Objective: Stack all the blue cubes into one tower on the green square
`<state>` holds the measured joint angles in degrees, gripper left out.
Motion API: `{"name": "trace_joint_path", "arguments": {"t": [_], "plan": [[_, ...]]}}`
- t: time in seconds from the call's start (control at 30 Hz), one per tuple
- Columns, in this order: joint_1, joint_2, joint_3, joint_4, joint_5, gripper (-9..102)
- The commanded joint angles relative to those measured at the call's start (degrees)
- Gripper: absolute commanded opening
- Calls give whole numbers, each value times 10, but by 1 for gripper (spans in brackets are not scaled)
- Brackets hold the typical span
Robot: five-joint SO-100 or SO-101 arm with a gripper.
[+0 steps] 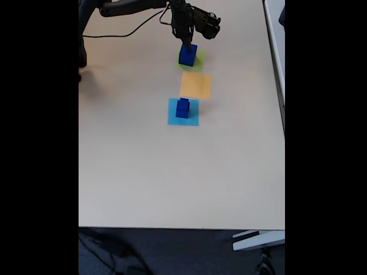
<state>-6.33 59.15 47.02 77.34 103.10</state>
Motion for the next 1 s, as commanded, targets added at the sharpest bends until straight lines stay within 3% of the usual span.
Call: {"name": "trace_joint_path", "arguments": {"t": [0.0,0.27,0.6,0.97], "plan": [[10,10,-71,6,-23,12],[73,34,-61,-47,-109,24],[172,124,165,-166,-211,28],[225,139,206,-188,-278,28]]}}
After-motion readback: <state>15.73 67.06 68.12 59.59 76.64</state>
